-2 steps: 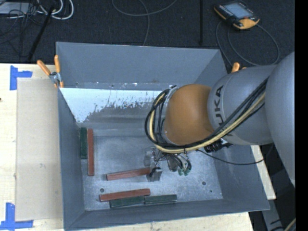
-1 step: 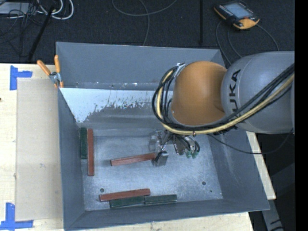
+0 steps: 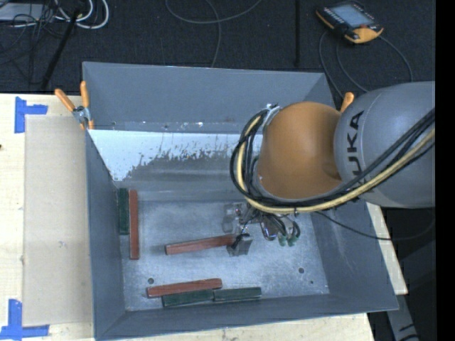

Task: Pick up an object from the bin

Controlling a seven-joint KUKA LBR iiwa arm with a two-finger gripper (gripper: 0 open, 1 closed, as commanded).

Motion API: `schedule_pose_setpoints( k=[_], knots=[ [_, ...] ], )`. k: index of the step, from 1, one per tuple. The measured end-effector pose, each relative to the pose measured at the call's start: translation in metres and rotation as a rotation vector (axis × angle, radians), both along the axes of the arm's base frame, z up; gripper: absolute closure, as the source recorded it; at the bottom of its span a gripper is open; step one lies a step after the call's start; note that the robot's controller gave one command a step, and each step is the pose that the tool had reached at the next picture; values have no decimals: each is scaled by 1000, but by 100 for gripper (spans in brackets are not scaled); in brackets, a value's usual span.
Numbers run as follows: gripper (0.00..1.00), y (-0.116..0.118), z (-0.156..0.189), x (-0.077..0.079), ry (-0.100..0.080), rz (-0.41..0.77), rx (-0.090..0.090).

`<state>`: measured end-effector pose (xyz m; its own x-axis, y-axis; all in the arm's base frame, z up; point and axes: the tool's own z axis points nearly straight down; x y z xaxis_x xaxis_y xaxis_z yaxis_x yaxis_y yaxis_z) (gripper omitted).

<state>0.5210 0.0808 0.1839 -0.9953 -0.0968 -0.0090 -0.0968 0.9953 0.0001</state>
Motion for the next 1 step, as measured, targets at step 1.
schedule_pose_setpoints(
  k=[1],
  knots=[
    [100, -1, 15, 6, 14, 7, -1]
  ],
)
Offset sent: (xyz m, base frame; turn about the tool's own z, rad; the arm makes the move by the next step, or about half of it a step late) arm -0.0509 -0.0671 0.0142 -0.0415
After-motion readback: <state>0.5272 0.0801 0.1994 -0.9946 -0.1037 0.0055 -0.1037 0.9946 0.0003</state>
